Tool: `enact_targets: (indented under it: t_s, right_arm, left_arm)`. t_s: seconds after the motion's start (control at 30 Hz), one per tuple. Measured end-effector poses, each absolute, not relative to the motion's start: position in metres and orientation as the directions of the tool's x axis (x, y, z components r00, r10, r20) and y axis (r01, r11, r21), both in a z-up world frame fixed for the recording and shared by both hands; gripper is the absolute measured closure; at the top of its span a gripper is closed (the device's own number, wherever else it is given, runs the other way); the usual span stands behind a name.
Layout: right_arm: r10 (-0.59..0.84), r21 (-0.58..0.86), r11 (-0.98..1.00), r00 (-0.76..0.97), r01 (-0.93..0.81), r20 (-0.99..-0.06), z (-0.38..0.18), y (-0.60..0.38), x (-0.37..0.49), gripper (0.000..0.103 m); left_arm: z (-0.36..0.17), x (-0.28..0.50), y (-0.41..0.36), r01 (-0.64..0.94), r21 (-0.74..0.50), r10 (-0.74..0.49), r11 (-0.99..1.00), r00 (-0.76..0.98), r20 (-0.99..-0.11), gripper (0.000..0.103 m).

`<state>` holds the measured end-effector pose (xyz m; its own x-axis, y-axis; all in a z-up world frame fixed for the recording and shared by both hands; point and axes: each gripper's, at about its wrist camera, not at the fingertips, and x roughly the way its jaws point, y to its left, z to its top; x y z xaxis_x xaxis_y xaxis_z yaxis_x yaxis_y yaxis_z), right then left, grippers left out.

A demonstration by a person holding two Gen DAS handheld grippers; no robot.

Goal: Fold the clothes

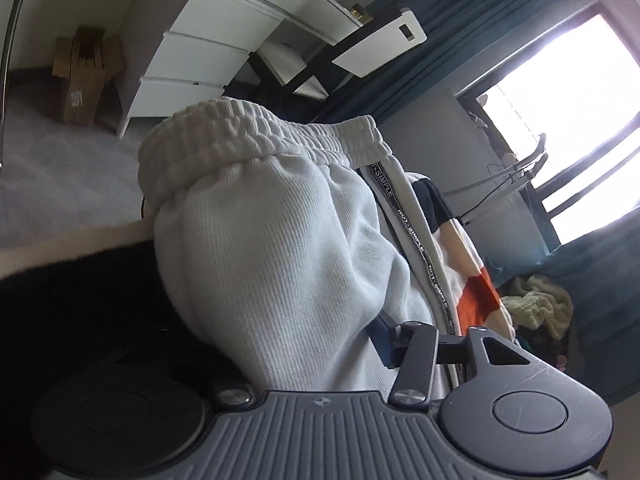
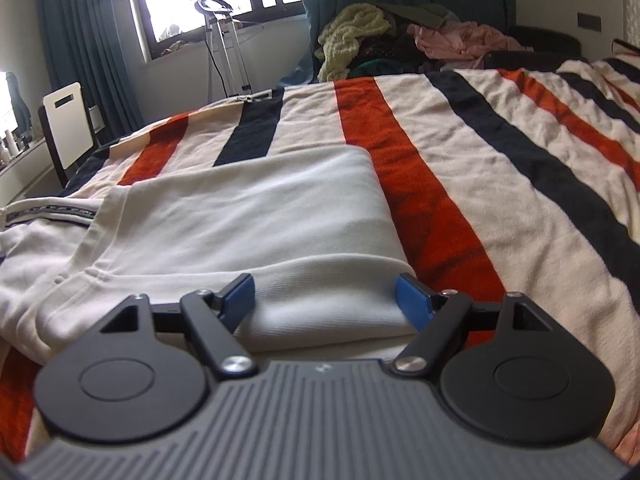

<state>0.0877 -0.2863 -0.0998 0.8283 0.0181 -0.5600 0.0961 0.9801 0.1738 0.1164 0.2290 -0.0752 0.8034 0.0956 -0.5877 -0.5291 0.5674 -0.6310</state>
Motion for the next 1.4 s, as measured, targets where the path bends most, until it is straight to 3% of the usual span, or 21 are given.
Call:
enact_targets:
  t_s: [0.07, 0.17, 0.27, 0.37, 0.6, 0.73, 0.9, 0.93, 1.03, 1.17, 1.3, 1.37, 1.4]
  right_arm:
    - [0.014, 0.159, 0.983, 0.834, 0.089, -0.552, -0.098, -0.283, 0.087, 0.024]
    - [0.014, 0.139, 0.987, 0.821, 0.080, -0.570, -0.103, -0.280, 0.089, 0.023]
    - [0.006, 0.114, 0.991, 0.811, 0.075, -0.585, -0.108, -0.276, 0.091, 0.023]
    - [0.008, 0.126, 0.989, 0.811, 0.082, -0.585, -0.106, -0.277, 0.091, 0.022]
    - [0.033, 0.195, 0.976, 0.817, 0.099, -0.576, -0.100, -0.284, 0.087, 0.023]
    - [0.065, 0.285, 0.952, 0.832, 0.113, -0.550, -0.095, -0.295, 0.083, 0.024]
    - [0.010, 0.324, 0.927, 0.852, 0.189, -0.524, -0.088, -0.311, 0.076, 0.024]
    - [-0.008, 0.333, 0.919, 0.854, 0.212, -0.520, -0.086, -0.316, 0.074, 0.024]
    - [-0.061, 0.371, 0.882, 0.851, 0.291, -0.521, -0.084, -0.334, 0.070, 0.024]
    - [-0.117, 0.405, 0.828, 0.826, 0.388, -0.552, -0.090, -0.354, 0.070, 0.023]
    - [-0.106, 0.424, 0.807, 0.807, 0.412, -0.582, -0.098, -0.358, 0.075, 0.022]
    - [-0.063, 0.477, 0.794, 0.832, 0.376, -0.551, -0.100, -0.361, 0.074, 0.024]
    - [-0.052, 0.506, 0.778, 0.842, 0.371, -0.538, -0.099, -0.364, 0.073, 0.024]
  left_arm:
    - [-0.071, 0.121, 0.222, -0.530, -0.593, 0.120, 0.606, 0.798, -0.591, 0.075]
    - [-0.060, 0.126, 0.209, -0.529, -0.516, 0.180, 0.674, 0.795, -0.580, 0.086]
    - [-0.037, 0.126, 0.184, -0.523, -0.382, 0.308, 0.762, 0.812, -0.497, 0.092]
    - [-0.017, 0.124, 0.153, -0.503, -0.266, 0.383, 0.822, 0.835, -0.395, 0.093]
    - [0.019, 0.111, 0.048, -0.430, -0.103, 0.420, 0.897, 0.901, -0.107, 0.094]
    - [0.033, 0.099, -0.025, -0.312, 0.039, 0.308, 0.949, 0.948, 0.075, 0.094]
    - [0.024, 0.094, -0.119, -0.096, 0.174, 0.076, 0.980, 0.990, 0.121, 0.094]
    - [0.019, 0.095, -0.139, -0.042, 0.206, 0.022, 0.978, 0.995, 0.099, 0.094]
    - [-0.016, 0.107, -0.196, 0.170, 0.303, -0.146, 0.938, 0.984, -0.101, 0.089]
    - [-0.088, 0.117, -0.237, 0.376, 0.424, -0.231, 0.824, 0.906, -0.356, 0.088]
    - [-0.104, 0.123, -0.240, 0.400, 0.458, -0.238, 0.794, 0.897, -0.371, 0.082]
    - [-0.102, 0.128, -0.235, 0.389, 0.420, -0.231, 0.820, 0.896, -0.379, 0.061]
    - [-0.101, 0.130, -0.233, 0.385, 0.401, -0.228, 0.831, 0.894, -0.386, 0.057]
